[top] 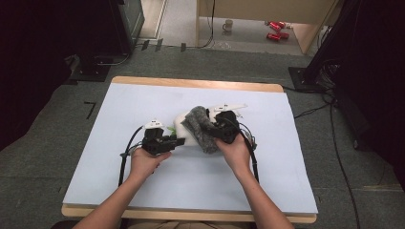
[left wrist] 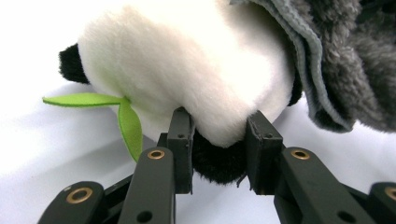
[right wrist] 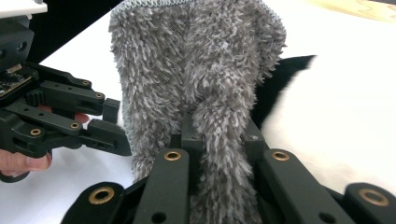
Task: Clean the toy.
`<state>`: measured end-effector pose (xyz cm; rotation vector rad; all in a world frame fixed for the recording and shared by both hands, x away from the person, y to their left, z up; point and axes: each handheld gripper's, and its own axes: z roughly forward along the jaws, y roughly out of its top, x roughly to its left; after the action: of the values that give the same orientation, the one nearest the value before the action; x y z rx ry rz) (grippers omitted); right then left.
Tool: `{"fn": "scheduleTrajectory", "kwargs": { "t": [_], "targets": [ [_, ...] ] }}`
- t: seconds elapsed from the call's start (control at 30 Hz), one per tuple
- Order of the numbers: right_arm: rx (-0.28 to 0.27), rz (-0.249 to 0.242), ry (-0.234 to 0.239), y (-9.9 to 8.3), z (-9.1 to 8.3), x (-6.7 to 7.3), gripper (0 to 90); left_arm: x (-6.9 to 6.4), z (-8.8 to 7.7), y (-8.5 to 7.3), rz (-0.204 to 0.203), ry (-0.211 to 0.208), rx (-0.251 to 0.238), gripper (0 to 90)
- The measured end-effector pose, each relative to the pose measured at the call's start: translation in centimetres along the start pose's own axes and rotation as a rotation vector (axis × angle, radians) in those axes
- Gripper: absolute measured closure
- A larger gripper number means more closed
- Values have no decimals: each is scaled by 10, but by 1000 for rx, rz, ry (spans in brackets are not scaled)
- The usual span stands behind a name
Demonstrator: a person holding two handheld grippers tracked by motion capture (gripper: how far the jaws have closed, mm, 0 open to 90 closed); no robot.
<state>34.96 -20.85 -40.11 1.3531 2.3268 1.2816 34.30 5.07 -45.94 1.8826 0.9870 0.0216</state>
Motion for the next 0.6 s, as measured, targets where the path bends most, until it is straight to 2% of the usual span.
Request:
{"fn": "scheduleTrajectory", "kwargs": {
  "t": [0.17,0.27,0.47,0.6],
  "targets": [
    [-21,32,-9,0,-11,-9,791,8,-1,6,-1,-5,16,679],
    [-41,51,-22,-2,-20,-16,791,10,0,9,15,-2,27,679],
    [-84,131,-48,-12,-42,-37,788,11,4,16,31,-9,52,679],
    [-118,158,-101,-21,-52,-48,787,11,6,19,42,-9,62,680]
  ]
}}
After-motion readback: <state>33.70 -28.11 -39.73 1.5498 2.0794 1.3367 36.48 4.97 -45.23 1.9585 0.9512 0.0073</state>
